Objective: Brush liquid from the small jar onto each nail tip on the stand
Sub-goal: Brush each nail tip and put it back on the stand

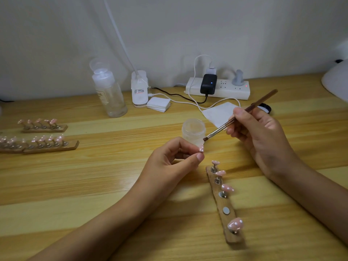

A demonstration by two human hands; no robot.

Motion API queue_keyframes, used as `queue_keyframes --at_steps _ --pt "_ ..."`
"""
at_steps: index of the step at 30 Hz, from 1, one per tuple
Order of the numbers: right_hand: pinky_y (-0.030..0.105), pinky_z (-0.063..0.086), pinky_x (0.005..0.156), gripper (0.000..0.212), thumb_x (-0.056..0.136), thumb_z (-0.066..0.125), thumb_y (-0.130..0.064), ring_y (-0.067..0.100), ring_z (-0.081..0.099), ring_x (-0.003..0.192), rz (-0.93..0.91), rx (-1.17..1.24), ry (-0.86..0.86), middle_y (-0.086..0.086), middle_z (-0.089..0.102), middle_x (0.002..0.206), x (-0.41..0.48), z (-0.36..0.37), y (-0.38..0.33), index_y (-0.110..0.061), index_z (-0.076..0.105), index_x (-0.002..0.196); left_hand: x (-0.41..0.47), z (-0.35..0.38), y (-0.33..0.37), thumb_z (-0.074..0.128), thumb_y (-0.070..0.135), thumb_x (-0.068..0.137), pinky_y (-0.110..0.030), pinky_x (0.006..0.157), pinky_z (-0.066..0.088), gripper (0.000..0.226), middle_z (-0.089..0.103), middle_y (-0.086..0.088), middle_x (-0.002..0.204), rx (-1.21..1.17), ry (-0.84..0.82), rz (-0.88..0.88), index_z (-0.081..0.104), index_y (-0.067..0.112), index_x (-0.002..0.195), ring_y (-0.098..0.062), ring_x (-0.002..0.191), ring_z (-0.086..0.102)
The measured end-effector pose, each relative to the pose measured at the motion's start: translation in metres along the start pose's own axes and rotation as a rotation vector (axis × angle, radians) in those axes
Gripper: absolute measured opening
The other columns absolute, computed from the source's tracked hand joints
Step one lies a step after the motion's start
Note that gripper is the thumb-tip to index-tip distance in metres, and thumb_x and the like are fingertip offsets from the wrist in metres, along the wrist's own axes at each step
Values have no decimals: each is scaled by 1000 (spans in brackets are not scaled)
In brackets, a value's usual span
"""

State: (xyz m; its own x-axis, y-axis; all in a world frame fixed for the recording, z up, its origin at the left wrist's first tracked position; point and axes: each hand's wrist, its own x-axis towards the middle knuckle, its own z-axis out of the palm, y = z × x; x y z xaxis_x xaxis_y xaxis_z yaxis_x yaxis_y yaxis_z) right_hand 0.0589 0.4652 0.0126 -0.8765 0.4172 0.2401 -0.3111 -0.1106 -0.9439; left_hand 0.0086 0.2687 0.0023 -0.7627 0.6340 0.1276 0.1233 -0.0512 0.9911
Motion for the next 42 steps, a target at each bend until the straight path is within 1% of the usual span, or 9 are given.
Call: queue_keyframes --at_steps 7,11,15,21,24,31,35,39,42 --pt "19 50 60 14 85 64 -30 7 60 57 -10 0 -112 -3 65 63 -2 2 -1 -18 65 78 -1 -1 2 72 11 82 -10 66 43 14 66 17 72 50 -15 41 69 24 76 -3 71 56" --pt "18 49 59 12 82 66 -31 7 59 56 -15 12 -59 -5 65 62 -1 1 -1 -23 67 74 -1 -1 1 71 18 78 -11 64 42 6 59 8 71 72 -7 50 69 23 75 -6 70 52" --pt "18 49 59 16 87 63 -25 7 59 55 -19 20 -117 -4 66 63 0 1 -1 -26 68 72 -1 -1 0 70 20 76 -11 64 41 4 59 5 72 71 3 40 69 23 74 -6 70 50" --pt "19 49 60 14 81 69 -33 8 58 57 -13 -6 -83 -5 64 63 0 0 -1 -21 66 75 -2 -1 2 69 19 76 -12 61 40 3 60 1 74 77 -12 33 69 21 74 -8 70 49" --pt "19 49 60 12 85 67 -28 8 59 57 -7 25 -100 -4 65 64 2 -1 -1 -20 66 76 -3 0 3 69 20 75 -14 60 40 7 60 -4 76 95 -12 29 68 26 71 -8 70 49" --pt "20 49 61 18 80 70 -35 8 58 57 -4 -15 -99 -4 65 64 -1 1 -1 -19 65 77 -3 1 4 67 19 76 -13 61 42 12 70 10 77 89 -20 16 67 28 69 -9 72 50" --pt "20 49 59 13 86 64 -26 8 59 56 14 17 -129 -4 64 64 -1 0 0 -15 64 79 -3 0 4 67 20 76 -13 57 39 11 61 -7 71 107 -14 13 66 28 68 -7 66 47" --pt "20 51 62 14 79 69 -36 8 60 59 3 -40 -119 -2 66 66 -3 2 -1 -22 68 76 -3 0 4 67 21 76 -12 56 39 11 62 7 70 101 -25 8 66 28 68 -7 65 46" --pt "19 50 61 16 79 69 -35 8 60 58 -6 -20 -100 -4 66 64 -2 1 -1 -20 66 77 -3 0 4 67 21 77 -13 56 39 9 63 0 74 86 -24 8 66 27 69 -7 65 47"
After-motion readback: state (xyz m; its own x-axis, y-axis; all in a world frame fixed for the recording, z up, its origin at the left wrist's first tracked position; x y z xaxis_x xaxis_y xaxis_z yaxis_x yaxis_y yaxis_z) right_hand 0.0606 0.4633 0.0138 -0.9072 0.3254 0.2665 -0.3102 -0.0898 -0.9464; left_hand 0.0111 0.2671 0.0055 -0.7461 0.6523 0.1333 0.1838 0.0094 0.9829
